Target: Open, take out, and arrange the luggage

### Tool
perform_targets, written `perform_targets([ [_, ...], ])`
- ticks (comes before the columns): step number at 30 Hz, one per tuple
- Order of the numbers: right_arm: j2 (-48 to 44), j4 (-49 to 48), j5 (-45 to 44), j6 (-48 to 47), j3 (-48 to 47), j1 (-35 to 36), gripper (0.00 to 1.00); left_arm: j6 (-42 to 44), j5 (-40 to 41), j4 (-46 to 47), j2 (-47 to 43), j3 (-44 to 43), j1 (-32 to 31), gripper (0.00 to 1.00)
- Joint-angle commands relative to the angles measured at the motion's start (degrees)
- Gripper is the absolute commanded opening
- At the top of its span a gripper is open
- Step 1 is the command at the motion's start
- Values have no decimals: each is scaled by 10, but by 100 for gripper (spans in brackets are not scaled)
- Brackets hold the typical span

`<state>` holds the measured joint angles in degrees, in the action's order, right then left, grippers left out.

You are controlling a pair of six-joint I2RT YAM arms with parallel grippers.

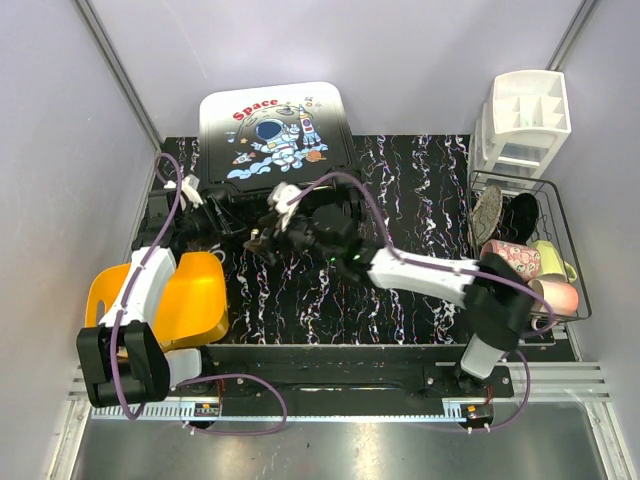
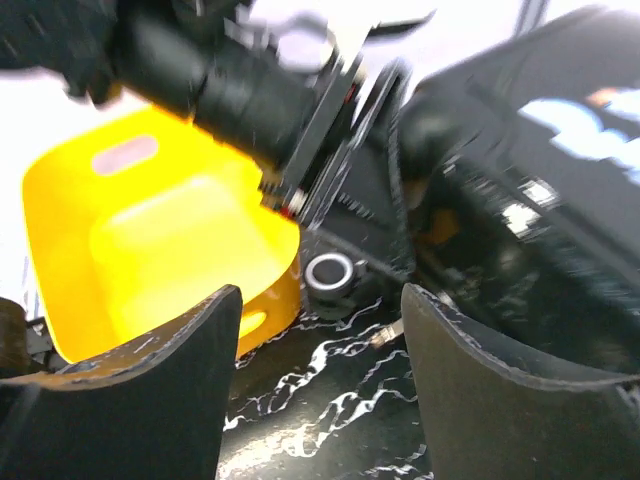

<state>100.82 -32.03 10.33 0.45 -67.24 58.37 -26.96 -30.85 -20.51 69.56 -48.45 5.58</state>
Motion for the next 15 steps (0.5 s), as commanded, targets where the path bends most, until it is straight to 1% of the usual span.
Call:
perform_targets([
  [1, -135, 176, 11, 2, -7, -55, 74, 31, -24, -17, 9, -16, -49, 39],
  [2, -150, 203, 7, 6, -8, -65, 75, 30, -18, -10, 10, -16, -53, 39],
  [3, -166, 229, -1, 11, -8, -76, 76, 27, -13, -2, 14, -17, -79, 39],
  [4, -180, 275, -19, 18, -5, -85, 76, 25, -8, 12, 16, -19, -88, 39],
  [6, -216, 316, -36, 18, -2, -117, 78, 24, 4, 27, 35, -31, -109, 38],
  [7, -227, 356, -56, 13, 4, -127, 78, 27, 6, 33, 45, -39, -113, 37],
  [8, -244, 373, -65, 10, 6, -147, 79, 31, 6, 33, 57, -59, -116, 36],
  [10, -257, 424, -91, 7, 11, -168, 80, 45, 3, 29, 94, -81, -122, 35],
  [12, -269, 454, -99, 10, 17, -203, 81, 57, -2, 21, 123, -107, -130, 34],
  [15, -266, 512, -124, -1, 18, -247, 85, 56, -15, 23, 138, -116, -152, 35],
])
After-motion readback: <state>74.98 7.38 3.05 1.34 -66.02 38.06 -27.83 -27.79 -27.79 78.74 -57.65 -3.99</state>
